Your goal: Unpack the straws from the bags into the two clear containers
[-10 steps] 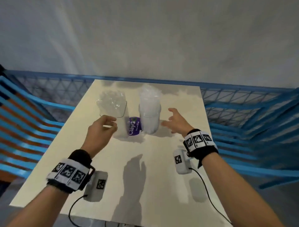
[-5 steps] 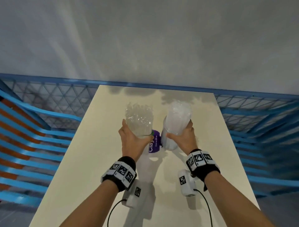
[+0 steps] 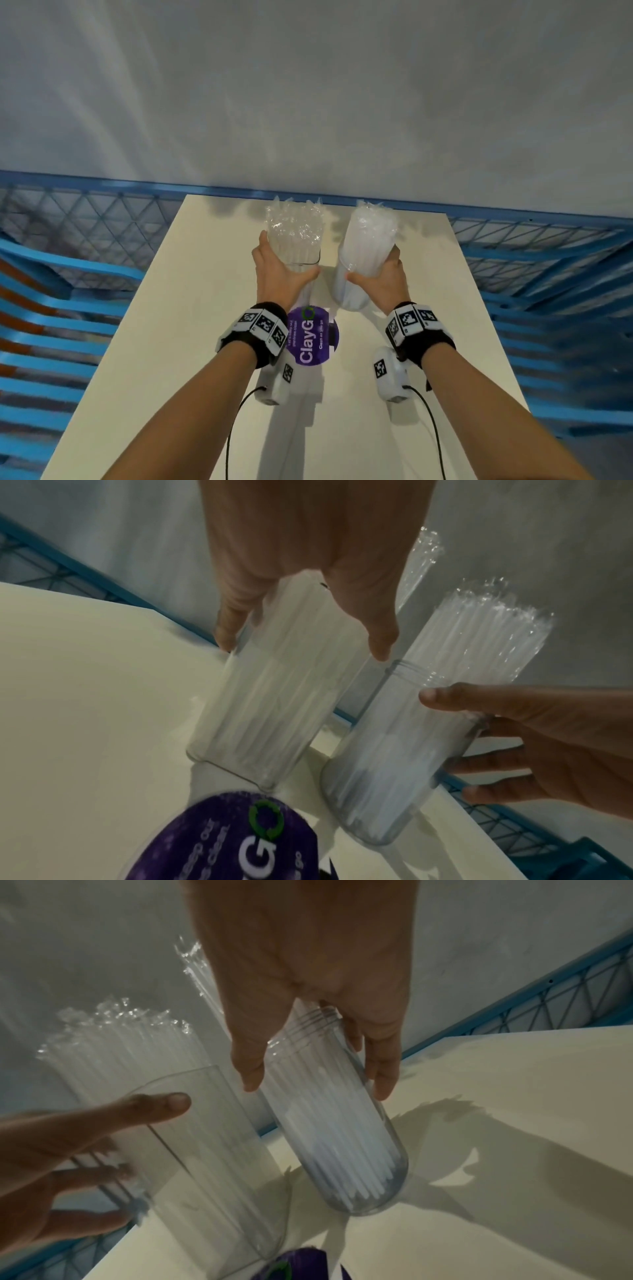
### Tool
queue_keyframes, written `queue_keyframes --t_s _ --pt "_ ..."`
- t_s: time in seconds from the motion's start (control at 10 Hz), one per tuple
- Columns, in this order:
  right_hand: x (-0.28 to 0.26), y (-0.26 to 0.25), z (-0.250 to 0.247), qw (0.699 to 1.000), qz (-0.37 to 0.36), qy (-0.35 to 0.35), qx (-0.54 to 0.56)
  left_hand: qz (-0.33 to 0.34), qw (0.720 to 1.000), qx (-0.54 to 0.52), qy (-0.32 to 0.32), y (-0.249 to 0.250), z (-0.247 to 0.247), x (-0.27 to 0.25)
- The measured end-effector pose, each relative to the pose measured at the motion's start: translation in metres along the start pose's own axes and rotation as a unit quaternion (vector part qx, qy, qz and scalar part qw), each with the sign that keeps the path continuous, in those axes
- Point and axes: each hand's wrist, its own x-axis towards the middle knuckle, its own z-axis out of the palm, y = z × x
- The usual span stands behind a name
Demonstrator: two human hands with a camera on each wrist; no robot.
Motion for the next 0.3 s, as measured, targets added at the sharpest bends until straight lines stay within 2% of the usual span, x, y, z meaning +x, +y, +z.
queue_keyframes --t_s 0.1,0.2,0.3 --pt "0.01 -0.003 0.005 1.0 0.008 0.003 0.005 0.006 1.0 0.009 -0.003 0.001 0.006 0.012" --pt "0.009 -0.014 0.001 1.0 0.014 -0.014 0.019 -0.017 0.999 0.021 -0.022 0.01 0.003 0.016" --pt "-0.006 -0.006 -0.013 0.997 0.057 -0.021 0.056 -0.031 0.999 0.016 -0.038 0.0 -0.01 0.001"
